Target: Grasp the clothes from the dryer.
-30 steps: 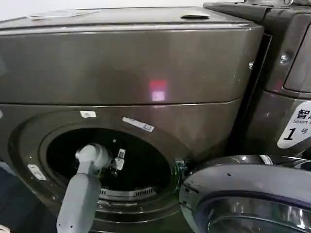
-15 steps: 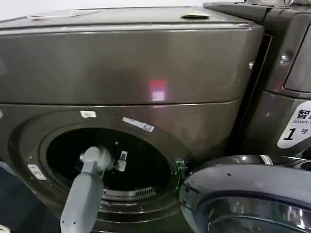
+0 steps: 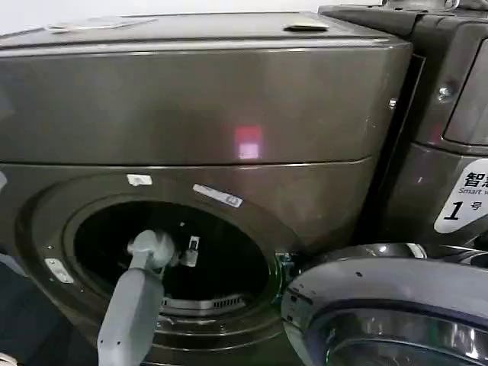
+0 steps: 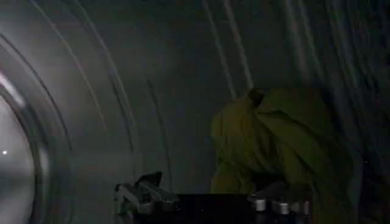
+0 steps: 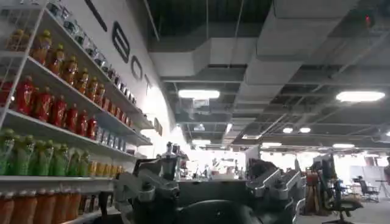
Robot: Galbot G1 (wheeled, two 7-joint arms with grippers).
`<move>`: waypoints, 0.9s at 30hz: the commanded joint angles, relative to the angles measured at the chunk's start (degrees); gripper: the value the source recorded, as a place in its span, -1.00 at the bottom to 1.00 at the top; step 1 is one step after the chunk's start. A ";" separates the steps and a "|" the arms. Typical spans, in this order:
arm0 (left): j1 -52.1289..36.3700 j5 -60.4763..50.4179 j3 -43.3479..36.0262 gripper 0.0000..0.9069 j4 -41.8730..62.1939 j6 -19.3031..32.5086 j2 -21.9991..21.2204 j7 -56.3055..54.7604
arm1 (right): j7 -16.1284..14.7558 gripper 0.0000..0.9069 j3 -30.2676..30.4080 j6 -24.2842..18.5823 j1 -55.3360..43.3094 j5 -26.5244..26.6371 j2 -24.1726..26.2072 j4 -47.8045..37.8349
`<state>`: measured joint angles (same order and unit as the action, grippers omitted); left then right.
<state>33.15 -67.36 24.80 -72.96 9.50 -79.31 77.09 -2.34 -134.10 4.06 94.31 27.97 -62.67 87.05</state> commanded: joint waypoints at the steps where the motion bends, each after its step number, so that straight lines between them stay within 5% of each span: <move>1: -0.76 2.99 -0.35 -1.00 4.60 -0.38 0.19 0.18 | 0.04 1.00 0.20 -0.03 -0.19 -0.06 -0.06 0.00; 20: -1.43 12.94 -0.68 -1.00 2.09 -5.44 0.82 -1.07 | 0.09 1.00 0.89 -0.12 -0.46 -0.06 -0.16 -0.19; 27: -1.21 24.52 0.02 -1.00 -4.37 -10.37 0.51 -17.62 | 0.06 1.00 1.09 -0.22 -0.43 -0.05 -0.37 -0.11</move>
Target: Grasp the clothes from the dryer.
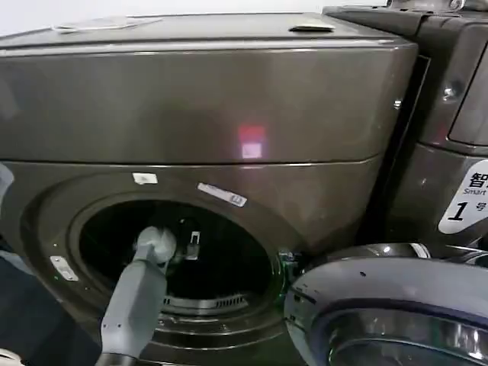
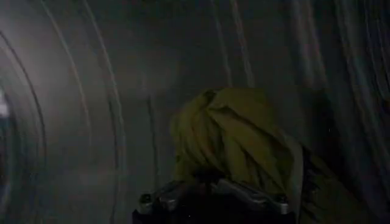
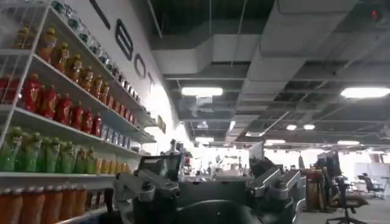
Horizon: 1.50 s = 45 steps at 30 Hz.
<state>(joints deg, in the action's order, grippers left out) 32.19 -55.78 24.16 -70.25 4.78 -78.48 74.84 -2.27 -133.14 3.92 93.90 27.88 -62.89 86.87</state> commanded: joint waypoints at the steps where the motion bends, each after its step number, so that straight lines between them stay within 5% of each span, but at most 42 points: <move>1: -0.41 15.13 0.62 -1.00 -7.73 -7.03 -0.50 -18.57 | -0.02 1.00 0.17 -0.11 -0.03 0.04 -0.19 0.09; 8: -0.73 22.68 0.89 -1.00 -14.42 -18.93 -2.31 -38.03 | -0.15 1.00 0.52 -0.38 -0.12 0.26 -0.83 0.53; 18: 1.94 31.01 1.47 -1.00 -21.80 -26.78 -5.27 -55.55 | -0.15 1.00 0.16 -0.89 0.31 0.46 -0.77 1.41; 30: 4.67 43.74 1.25 -1.00 -27.70 -30.27 -9.65 -80.36 | -0.35 1.00 -0.07 -1.64 0.80 0.28 -1.21 2.09; 41: 8.34 45.66 1.01 -1.00 -30.56 -30.70 -12.15 -83.56 | 0.14 1.00 -0.75 1.11 1.03 0.49 -2.01 3.58; 45: 8.61 45.91 1.00 -1.00 -30.46 -30.60 -12.28 -83.71 | 0.04 1.00 -0.41 -1.52 1.17 0.58 -2.11 3.24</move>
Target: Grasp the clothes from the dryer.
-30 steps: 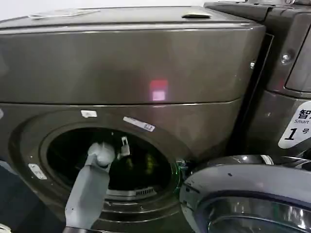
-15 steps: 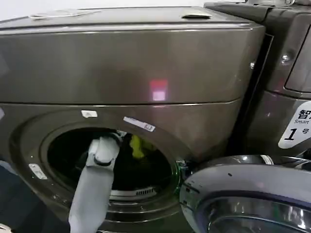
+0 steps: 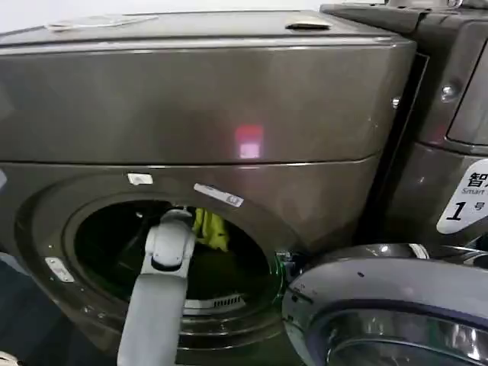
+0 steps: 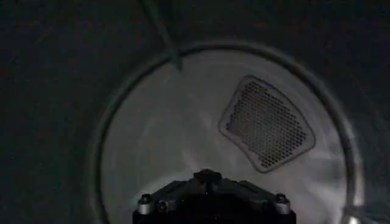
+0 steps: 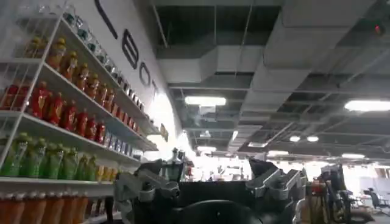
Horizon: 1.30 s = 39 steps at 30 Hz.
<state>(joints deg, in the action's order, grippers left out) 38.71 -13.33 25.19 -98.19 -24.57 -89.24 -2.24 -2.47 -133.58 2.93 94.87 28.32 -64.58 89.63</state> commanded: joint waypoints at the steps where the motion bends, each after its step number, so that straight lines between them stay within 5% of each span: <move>1: 2.15 3.47 -0.05 -1.00 -2.51 -1.25 -1.54 -6.62 | 0.23 1.00 0.00 -0.53 0.20 0.15 -0.49 0.51; 39: 2.58 4.84 0.36 -1.00 -1.64 -1.17 -0.83 -3.35 | 2.41 1.00 -1.71 2.51 0.53 -0.39 -0.66 0.56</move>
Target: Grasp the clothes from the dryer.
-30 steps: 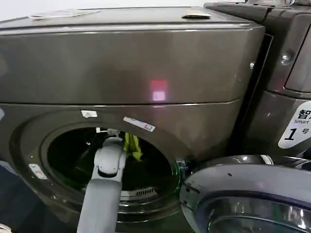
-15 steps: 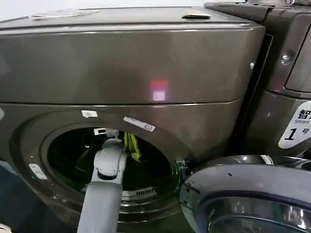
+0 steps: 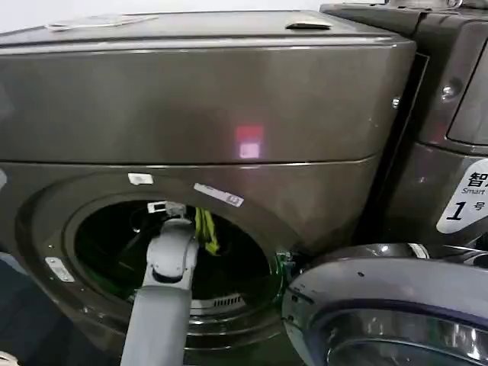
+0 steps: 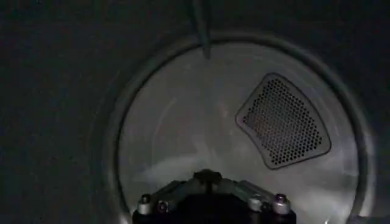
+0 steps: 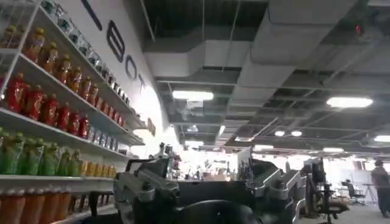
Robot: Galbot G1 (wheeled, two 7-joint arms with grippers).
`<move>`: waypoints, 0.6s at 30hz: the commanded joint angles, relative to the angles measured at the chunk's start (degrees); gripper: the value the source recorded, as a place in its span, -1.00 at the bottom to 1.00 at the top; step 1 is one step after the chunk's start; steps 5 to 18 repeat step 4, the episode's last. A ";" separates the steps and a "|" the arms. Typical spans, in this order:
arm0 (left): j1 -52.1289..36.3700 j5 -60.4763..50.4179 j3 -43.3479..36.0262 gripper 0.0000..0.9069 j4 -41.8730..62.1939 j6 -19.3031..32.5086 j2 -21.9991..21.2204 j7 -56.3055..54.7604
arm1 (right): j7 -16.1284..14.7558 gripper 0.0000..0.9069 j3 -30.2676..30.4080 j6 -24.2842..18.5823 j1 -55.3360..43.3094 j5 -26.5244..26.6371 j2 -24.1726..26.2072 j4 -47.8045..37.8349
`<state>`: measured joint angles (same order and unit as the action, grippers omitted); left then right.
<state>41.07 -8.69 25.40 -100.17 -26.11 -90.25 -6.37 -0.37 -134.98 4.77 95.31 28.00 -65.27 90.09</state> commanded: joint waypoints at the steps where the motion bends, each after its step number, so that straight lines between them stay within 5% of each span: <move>1: 0.24 0.22 0.18 -1.00 0.36 0.41 0.20 0.82 | 0.31 1.00 -0.34 0.67 0.11 -0.06 0.03 0.10; 18: 0.32 0.15 0.16 -1.00 0.35 0.58 0.27 1.22 | 0.30 1.00 -0.40 0.69 0.17 -0.07 0.00 0.15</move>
